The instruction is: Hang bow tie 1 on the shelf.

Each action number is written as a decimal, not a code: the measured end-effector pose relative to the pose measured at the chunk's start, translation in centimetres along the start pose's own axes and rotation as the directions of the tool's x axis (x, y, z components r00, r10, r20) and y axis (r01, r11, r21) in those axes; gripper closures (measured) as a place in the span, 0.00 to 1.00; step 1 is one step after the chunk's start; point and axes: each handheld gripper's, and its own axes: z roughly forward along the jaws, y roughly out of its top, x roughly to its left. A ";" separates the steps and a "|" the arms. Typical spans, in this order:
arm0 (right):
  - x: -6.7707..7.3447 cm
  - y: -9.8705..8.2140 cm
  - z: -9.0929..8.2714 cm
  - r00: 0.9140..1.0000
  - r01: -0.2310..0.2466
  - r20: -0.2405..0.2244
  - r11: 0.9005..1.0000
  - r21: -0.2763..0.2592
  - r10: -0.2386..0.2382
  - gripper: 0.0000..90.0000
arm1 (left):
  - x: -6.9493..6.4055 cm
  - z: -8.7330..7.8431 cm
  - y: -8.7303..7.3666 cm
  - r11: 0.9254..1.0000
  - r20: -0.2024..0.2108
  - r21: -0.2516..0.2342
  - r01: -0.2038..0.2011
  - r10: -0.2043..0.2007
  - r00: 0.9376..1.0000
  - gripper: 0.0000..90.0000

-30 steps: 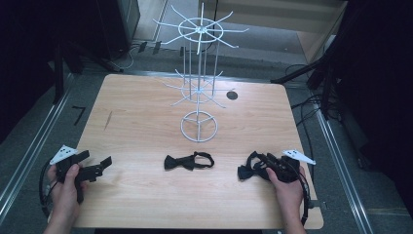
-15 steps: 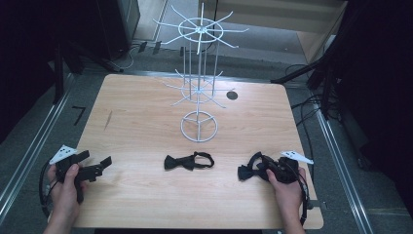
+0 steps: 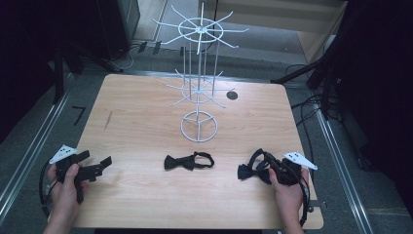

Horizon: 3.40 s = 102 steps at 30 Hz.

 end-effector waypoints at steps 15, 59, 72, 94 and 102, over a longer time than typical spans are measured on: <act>1.9 1.2 -1.6 0.999 0.032 -0.025 0.994 -0.104 -0.035 1.00 | 0.0 -0.1 0.0 1.000 0.001 -0.005 -0.003 0.003 1.000 0.00; 6.8 5.8 -2.5 0.991 0.053 -0.107 0.971 -0.235 -0.080 1.00 | 0.1 -0.1 0.0 1.000 0.005 -0.011 0.004 -0.004 1.000 0.00; 8.2 7.0 -2.4 0.986 0.070 -0.127 0.965 -0.252 -0.105 1.00 | 0.1 -0.1 0.0 1.000 0.007 -0.012 0.005 -0.005 1.000 0.00; 10.4 9.0 -2.2 0.978 0.092 -0.153 0.954 -0.285 -0.140 1.00 | 0.2 -0.1 0.0 1.000 0.010 -0.008 0.002 -0.002 1.000 0.00; 11.0 9.7 -2.1 0.975 0.090 -0.167 0.952 -0.293 -0.144 1.00 | 0.2 -0.1 0.0 1.000 0.010 -0.007 0.002 -0.002 1.000 0.00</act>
